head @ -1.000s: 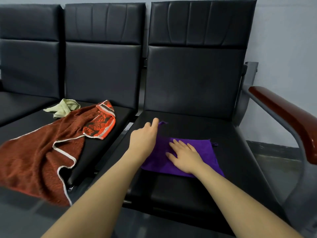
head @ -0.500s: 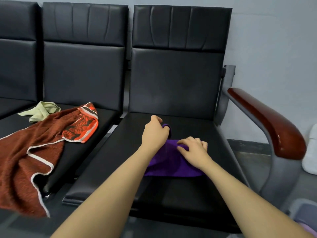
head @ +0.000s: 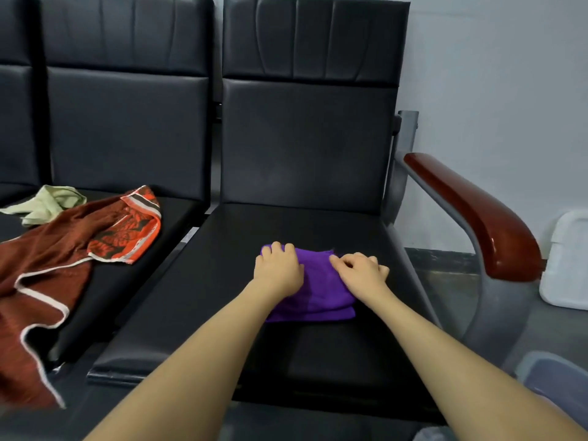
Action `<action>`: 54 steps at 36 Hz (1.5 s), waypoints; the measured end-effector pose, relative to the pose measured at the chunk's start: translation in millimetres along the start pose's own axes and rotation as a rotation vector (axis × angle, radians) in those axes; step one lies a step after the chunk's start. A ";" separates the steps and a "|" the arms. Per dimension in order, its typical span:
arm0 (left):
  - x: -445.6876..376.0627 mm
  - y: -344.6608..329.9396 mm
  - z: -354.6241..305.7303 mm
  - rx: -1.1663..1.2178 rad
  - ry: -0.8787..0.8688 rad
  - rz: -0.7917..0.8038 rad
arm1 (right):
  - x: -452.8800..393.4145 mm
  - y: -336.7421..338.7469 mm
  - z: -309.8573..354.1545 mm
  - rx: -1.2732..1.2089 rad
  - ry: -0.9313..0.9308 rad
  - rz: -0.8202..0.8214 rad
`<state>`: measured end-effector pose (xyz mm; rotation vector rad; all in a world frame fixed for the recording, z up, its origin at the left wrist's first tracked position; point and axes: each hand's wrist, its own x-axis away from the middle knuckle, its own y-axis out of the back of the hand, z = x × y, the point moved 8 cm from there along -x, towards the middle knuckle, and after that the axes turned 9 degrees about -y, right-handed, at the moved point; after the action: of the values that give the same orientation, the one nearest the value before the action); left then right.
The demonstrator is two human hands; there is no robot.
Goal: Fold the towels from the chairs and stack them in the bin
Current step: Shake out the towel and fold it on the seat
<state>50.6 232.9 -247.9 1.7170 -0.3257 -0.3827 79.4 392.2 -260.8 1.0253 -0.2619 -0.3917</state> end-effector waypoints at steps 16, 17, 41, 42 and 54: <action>10.4 -27.3 19.1 -0.048 -0.108 0.179 | 10.8 -6.5 19.9 -0.173 0.109 -0.066; 10.1 -24.2 15.1 -0.048 -0.146 0.161 | 10.0 -6.8 17.9 -0.132 0.090 -0.061; 39.2 -3.3 -11.3 0.354 -0.452 0.282 | 21.1 -6.3 8.7 0.267 -0.185 -0.079; 38.9 -3.2 -8.2 0.387 -0.415 0.276 | 21.3 -7.0 9.6 0.269 -0.188 -0.084; 28.8 5.9 49.8 -0.013 0.196 -0.090 | 18.5 -22.9 26.6 0.263 -0.182 -0.050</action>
<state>55.4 175.4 -252.2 1.7449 -0.1035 -0.2783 81.2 353.1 -266.9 1.2576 -0.4611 -0.5059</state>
